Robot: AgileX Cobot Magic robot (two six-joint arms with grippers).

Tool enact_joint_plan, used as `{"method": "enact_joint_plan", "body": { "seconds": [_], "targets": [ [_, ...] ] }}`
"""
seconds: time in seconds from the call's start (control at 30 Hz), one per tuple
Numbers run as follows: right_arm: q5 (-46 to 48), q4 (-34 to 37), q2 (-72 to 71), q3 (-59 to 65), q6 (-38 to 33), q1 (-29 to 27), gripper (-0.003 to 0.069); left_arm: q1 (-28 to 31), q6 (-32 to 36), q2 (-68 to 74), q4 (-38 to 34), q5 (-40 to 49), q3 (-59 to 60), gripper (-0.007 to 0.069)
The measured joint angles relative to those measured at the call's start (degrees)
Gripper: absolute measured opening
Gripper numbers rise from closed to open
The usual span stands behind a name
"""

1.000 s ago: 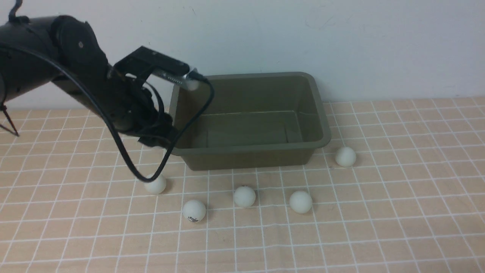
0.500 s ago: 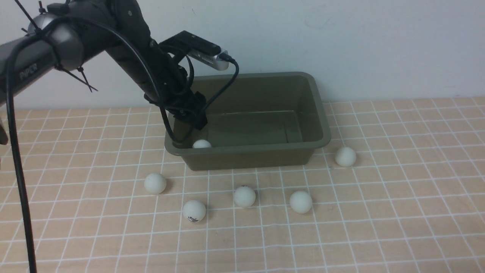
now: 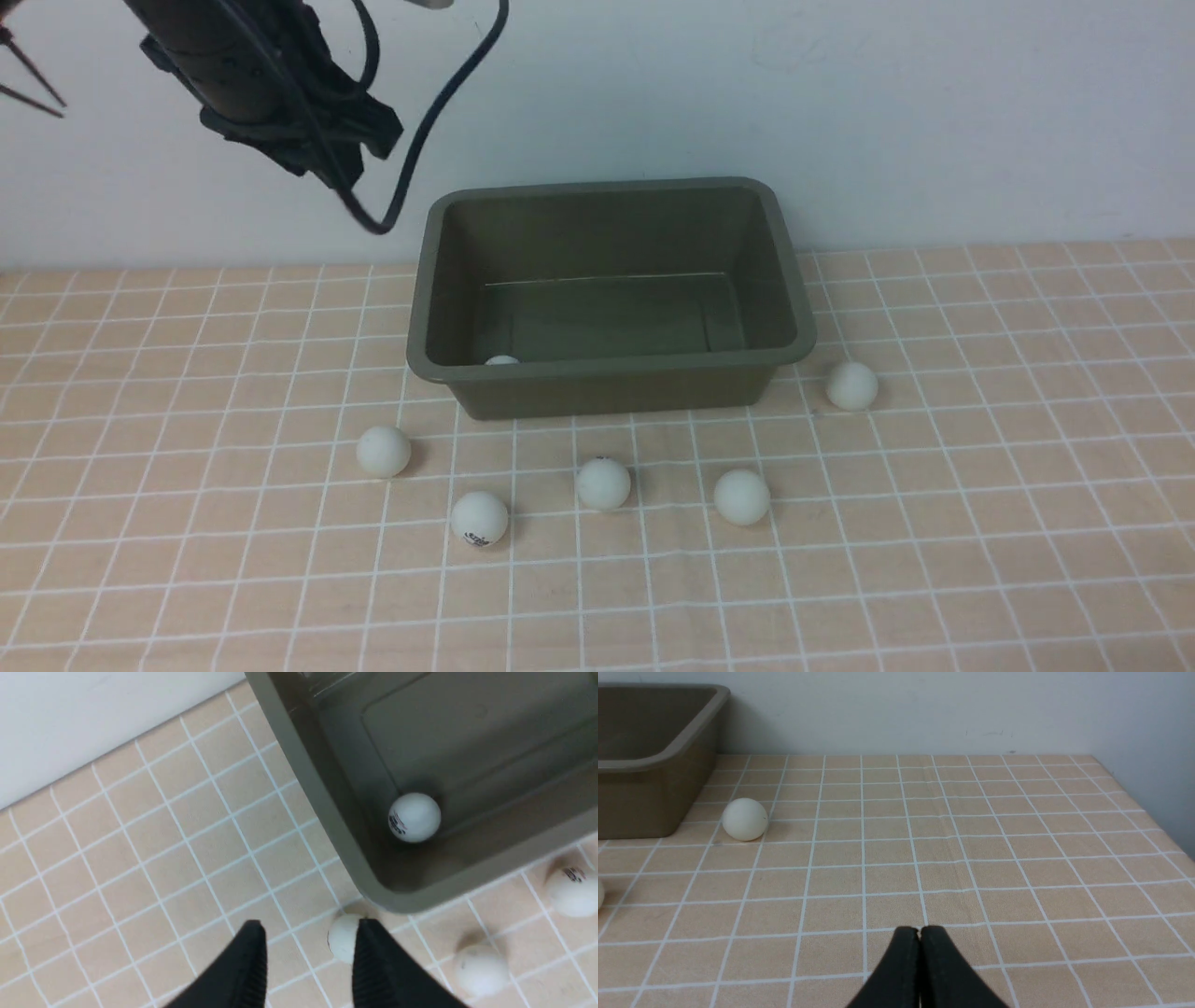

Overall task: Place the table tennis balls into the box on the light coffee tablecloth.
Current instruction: 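Drop the ball into the bin, then reach for and grasp a ping pong ball on the table beside the basket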

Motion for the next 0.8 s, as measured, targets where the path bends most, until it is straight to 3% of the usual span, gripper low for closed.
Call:
{"method": "enact_joint_plan", "body": {
  "seconds": [0.17, 0.33, 0.43, 0.6, 0.8],
  "targets": [
    [0.0, 0.0, 0.0, 0.0, 0.0, 0.0, -0.0014, 1.3, 11.3, -10.2, -1.5, 0.7, 13.0, 0.0155],
    [0.0, 0.0, 0.0, 0.0, 0.0, 0.0, -0.0014, 1.5, 24.1, -13.9, -5.5, 0.1, 21.3, 0.0221],
    [0.0, 0.0, 0.0, 0.0, 0.0, 0.0, -0.0014, 1.5, 25.4, -12.0, -9.5, -2.7, 23.3, 0.0281],
    [0.0, 0.0, 0.0, 0.0, 0.0, 0.0, -0.0014, 1.5, 22.7, -5.2, -9.4, -6.7, 23.6, 0.0366],
    [0.0, 0.0, 0.0, 0.0, 0.0, 0.0, -0.0014, 1.8, 21.9, 3.5, -9.0, -9.1, 23.8, 0.0384]
  ]
}}
